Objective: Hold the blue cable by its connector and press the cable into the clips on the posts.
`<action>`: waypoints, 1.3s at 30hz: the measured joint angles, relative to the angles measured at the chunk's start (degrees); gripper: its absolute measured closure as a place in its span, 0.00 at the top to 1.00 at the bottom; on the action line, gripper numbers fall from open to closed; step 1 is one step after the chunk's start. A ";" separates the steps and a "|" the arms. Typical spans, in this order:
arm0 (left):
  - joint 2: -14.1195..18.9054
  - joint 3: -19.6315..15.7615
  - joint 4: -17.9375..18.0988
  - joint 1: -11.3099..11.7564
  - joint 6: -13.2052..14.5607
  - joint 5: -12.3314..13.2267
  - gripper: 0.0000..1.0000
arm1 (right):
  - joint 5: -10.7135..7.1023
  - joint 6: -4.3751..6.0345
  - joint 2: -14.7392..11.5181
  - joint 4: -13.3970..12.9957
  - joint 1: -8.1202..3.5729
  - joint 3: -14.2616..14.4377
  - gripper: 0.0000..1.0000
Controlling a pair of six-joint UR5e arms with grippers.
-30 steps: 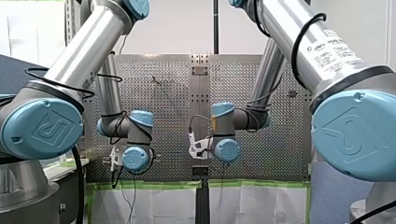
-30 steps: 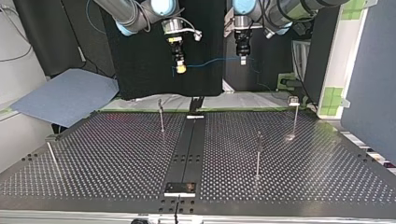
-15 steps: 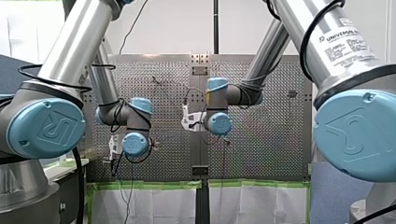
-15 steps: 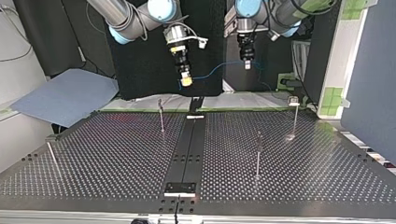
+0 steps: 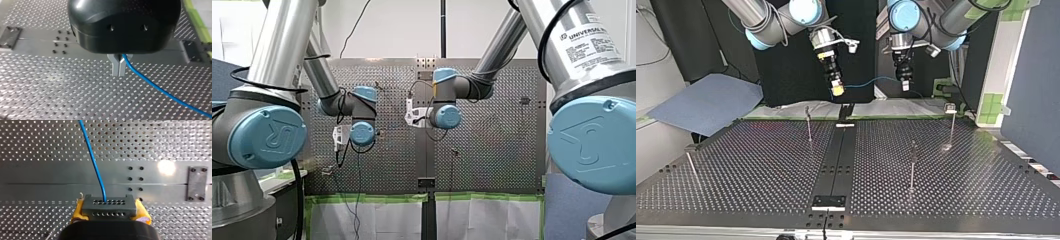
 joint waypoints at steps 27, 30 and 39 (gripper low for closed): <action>14.63 4.96 -11.06 4.24 0.92 2.85 0.00 | -3.07 2.69 2.34 7.86 -0.31 -13.07 0.00; 16.22 5.62 -11.62 4.42 0.78 2.89 0.00 | -3.24 2.92 2.35 8.36 -0.33 -13.88 0.00; 18.19 7.07 -12.33 5.11 0.01 3.86 0.00 | -3.36 3.12 2.43 10.45 -0.39 -16.74 0.00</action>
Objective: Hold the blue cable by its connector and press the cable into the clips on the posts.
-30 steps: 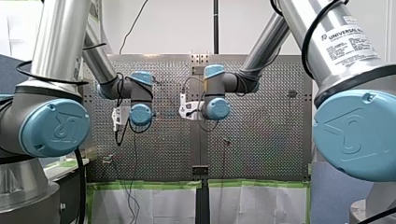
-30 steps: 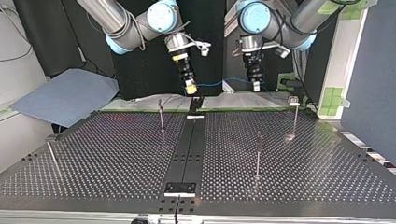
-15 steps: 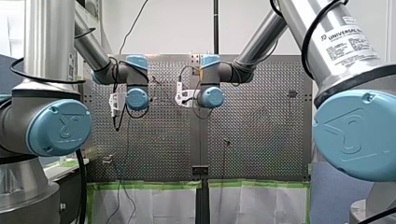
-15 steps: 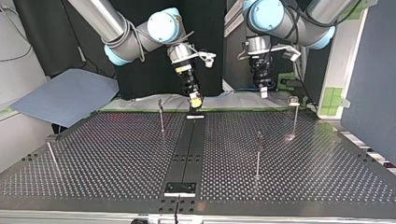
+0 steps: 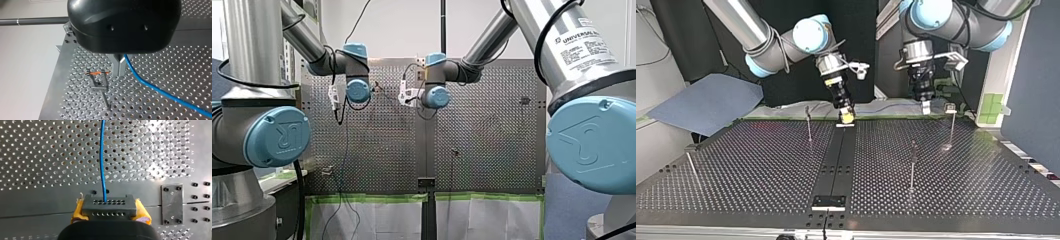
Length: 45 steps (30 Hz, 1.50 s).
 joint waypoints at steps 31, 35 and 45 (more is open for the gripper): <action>-3.55 8.30 -6.41 3.81 -2.24 7.07 0.00 | -2.16 1.64 2.08 5.17 -2.20 -7.98 0.00; -4.85 9.52 -7.53 4.15 -2.32 7.97 0.00 | -2.31 1.68 2.76 5.94 -2.22 -9.73 0.00; -5.94 12.42 -10.22 4.73 -2.36 8.68 0.00 | -2.65 1.73 3.02 7.81 -2.25 -13.33 0.00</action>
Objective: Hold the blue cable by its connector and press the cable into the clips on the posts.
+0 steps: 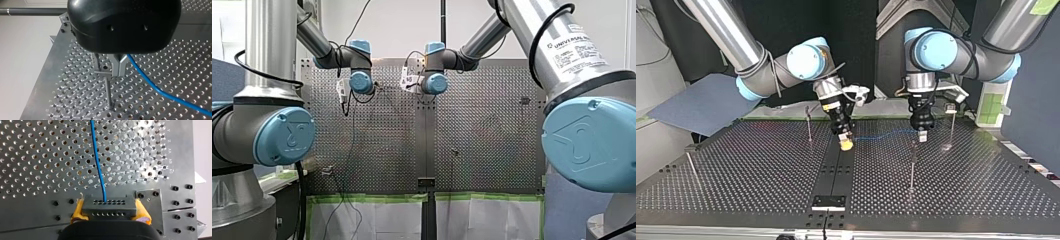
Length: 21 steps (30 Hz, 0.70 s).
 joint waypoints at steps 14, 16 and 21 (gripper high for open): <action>-0.03 1.88 -0.34 1.42 -0.78 0.86 0.00 | -0.29 0.00 1.47 1.38 0.03 -2.96 0.00; -0.09 2.15 -0.34 1.83 -1.09 1.04 0.00 | -0.29 0.00 1.50 1.69 -0.01 -3.47 0.00; -1.08 2.34 -0.19 2.74 -1.63 1.11 0.00 | -0.29 0.00 1.57 1.95 -0.04 -4.19 0.00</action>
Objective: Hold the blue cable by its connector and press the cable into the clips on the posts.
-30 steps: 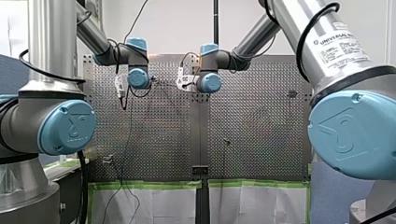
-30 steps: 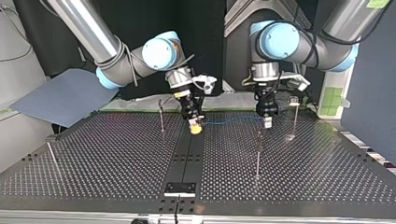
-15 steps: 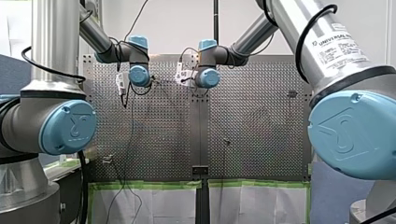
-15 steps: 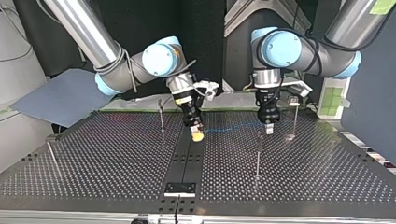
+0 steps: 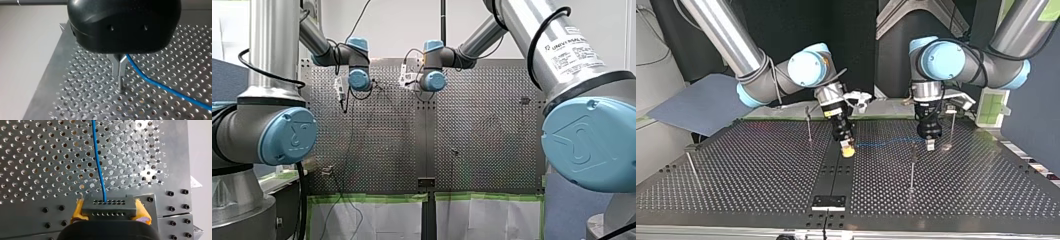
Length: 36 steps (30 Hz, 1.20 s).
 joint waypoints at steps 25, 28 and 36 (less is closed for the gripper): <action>-2.10 2.72 0.69 3.74 -1.94 5.97 0.00 | -0.31 0.00 2.16 -0.08 -0.59 -1.57 0.00; -2.82 3.48 0.18 4.25 -2.35 6.63 0.00 | -0.34 0.00 2.28 -0.07 -0.81 -1.96 0.00; -5.05 6.86 -1.87 5.38 -3.34 9.47 0.00 | -0.81 0.00 2.81 -0.31 -2.20 -2.62 0.00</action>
